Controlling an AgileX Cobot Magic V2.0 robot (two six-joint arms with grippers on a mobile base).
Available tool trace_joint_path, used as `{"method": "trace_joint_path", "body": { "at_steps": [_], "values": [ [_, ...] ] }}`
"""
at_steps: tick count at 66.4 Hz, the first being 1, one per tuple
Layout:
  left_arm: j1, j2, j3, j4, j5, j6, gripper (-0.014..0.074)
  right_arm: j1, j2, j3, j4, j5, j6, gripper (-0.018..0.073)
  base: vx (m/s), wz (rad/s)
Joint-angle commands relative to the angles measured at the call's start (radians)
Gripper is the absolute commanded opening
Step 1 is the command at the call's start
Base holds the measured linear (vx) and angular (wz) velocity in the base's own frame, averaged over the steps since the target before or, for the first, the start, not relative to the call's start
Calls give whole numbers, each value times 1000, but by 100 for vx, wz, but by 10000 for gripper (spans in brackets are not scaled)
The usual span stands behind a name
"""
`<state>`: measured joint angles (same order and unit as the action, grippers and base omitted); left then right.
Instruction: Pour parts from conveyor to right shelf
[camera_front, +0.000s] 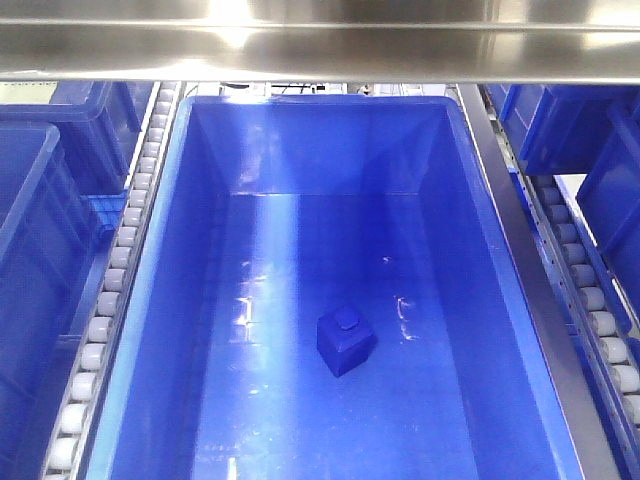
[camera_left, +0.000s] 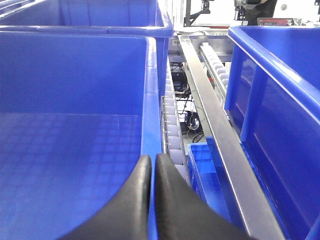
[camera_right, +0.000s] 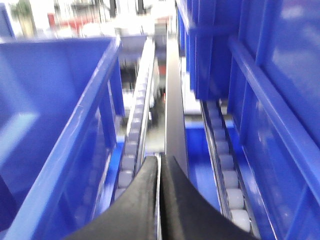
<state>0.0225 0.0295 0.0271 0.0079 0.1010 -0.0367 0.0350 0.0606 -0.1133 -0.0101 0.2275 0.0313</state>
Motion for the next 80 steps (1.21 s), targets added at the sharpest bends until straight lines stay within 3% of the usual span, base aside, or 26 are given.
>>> {"method": "trace_joint_path", "body": {
  "at_steps": [1,11,18,80],
  "values": [
    [2,15,-20,-8,-79,-8,-6,-8,-52,25,-3,-70,-3,-9,0,0],
    [2,15,-20,-8,-79,-8,-6,-8,-85,155,-1,-75,-3,-9,0,0],
    [2,15,-20,-8,-79,-8,-6,-8,-85,149,-8,79,-3,-9,0,0],
    [2,15,-20,-8,-79,-8,-6,-8,-84,149,-10,74,-3,-9,0,0]
  ]
}}
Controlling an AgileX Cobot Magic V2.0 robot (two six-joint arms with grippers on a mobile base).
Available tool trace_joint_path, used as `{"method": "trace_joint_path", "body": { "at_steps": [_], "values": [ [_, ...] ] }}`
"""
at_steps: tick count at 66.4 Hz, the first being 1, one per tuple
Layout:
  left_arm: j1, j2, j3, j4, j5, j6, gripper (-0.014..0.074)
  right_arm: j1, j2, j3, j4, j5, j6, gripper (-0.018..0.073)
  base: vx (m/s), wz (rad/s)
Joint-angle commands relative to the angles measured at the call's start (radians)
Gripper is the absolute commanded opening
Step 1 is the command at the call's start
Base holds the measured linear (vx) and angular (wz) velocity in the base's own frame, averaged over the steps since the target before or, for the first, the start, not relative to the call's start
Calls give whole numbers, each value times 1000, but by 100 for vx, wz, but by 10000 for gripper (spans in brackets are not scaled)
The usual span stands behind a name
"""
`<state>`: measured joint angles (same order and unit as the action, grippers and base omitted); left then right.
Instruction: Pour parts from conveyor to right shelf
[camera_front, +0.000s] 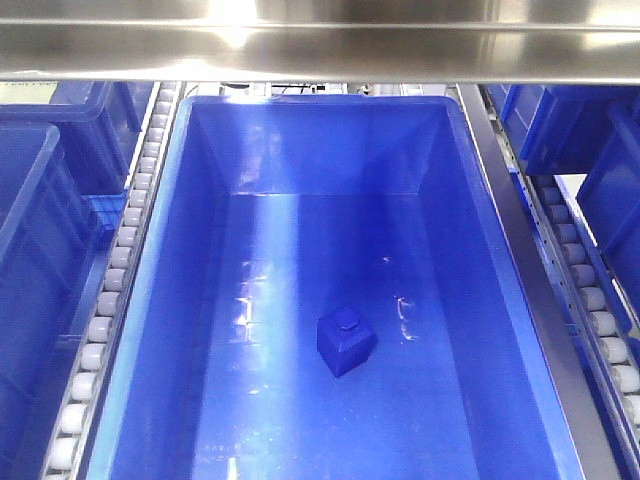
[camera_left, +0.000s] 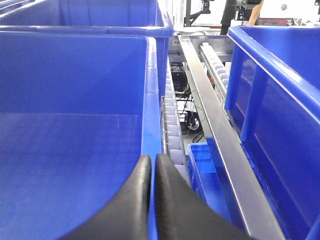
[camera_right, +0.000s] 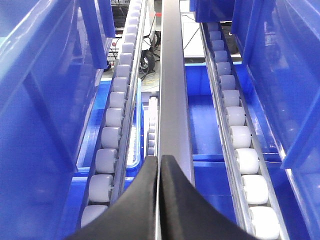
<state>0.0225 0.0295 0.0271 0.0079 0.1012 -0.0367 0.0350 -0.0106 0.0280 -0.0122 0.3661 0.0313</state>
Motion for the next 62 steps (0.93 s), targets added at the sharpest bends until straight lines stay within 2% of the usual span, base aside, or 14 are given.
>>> {"method": "trace_joint_path", "body": {
  "at_steps": [1,62],
  "values": [
    [2,15,-20,-8,-79,-8,-6,-8,-13,8,-8,-65,-3,-9,0,0],
    [2,15,-20,-8,-79,-8,-6,-8,-13,8,-8,-66,-3,-9,0,0]
  ]
}}
